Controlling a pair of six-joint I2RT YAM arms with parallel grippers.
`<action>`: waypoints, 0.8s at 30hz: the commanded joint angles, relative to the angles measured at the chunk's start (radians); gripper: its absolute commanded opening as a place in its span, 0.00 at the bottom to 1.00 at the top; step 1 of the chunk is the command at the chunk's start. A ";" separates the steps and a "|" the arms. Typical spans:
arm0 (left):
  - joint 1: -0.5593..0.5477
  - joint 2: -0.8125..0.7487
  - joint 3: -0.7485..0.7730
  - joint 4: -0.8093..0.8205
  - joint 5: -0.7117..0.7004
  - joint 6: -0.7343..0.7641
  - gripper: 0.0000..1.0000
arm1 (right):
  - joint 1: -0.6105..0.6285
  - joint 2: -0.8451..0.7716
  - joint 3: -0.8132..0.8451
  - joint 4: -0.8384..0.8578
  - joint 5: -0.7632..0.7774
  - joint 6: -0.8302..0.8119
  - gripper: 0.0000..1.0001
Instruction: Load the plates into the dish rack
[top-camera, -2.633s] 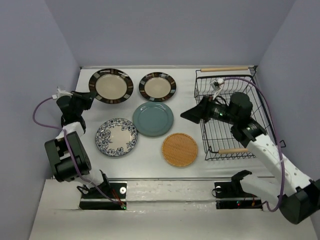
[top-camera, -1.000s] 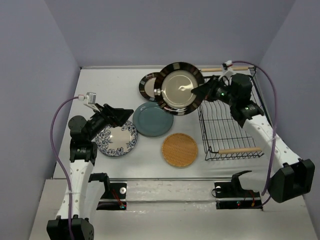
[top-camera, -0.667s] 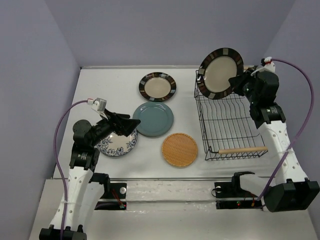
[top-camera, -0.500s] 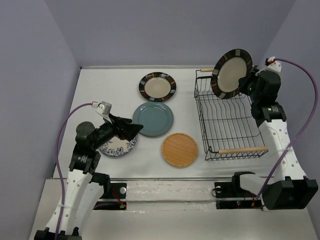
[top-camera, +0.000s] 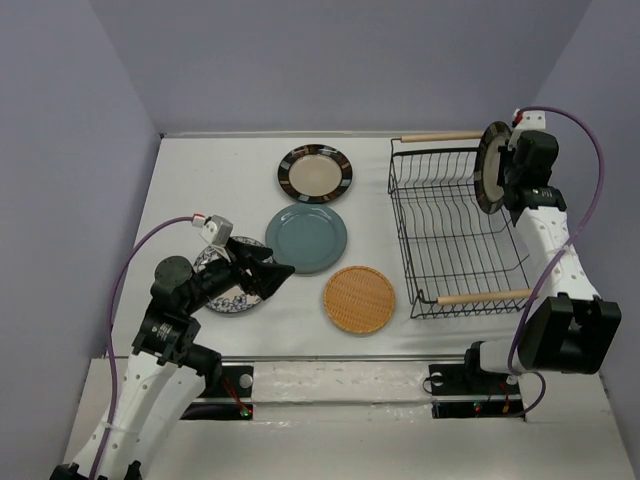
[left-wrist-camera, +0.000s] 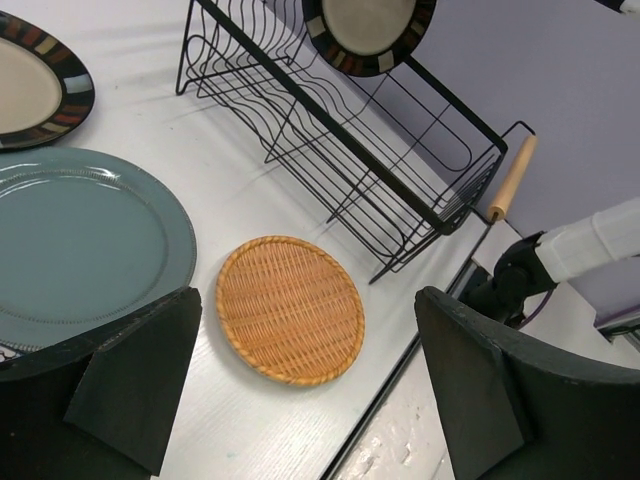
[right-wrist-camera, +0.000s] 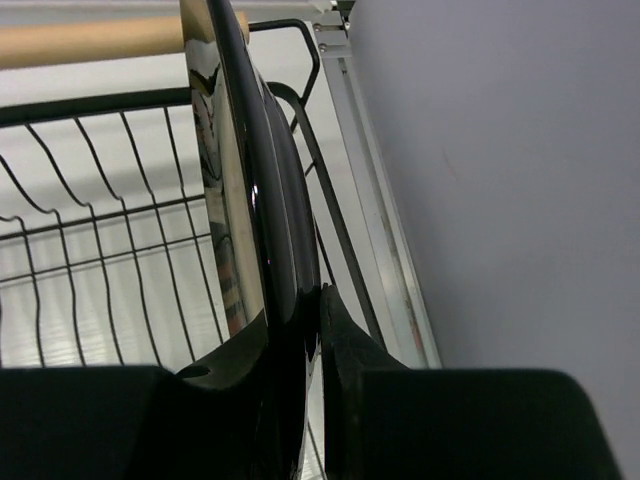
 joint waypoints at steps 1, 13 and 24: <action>-0.032 -0.005 0.045 0.006 -0.010 0.013 0.99 | -0.007 -0.015 0.095 0.242 0.009 -0.157 0.07; -0.072 0.005 0.051 -0.018 -0.018 0.017 0.99 | -0.016 -0.015 0.012 0.240 0.030 -0.235 0.07; -0.089 -0.001 0.051 -0.018 -0.019 0.016 0.99 | -0.025 -0.072 -0.106 0.240 0.033 -0.229 0.07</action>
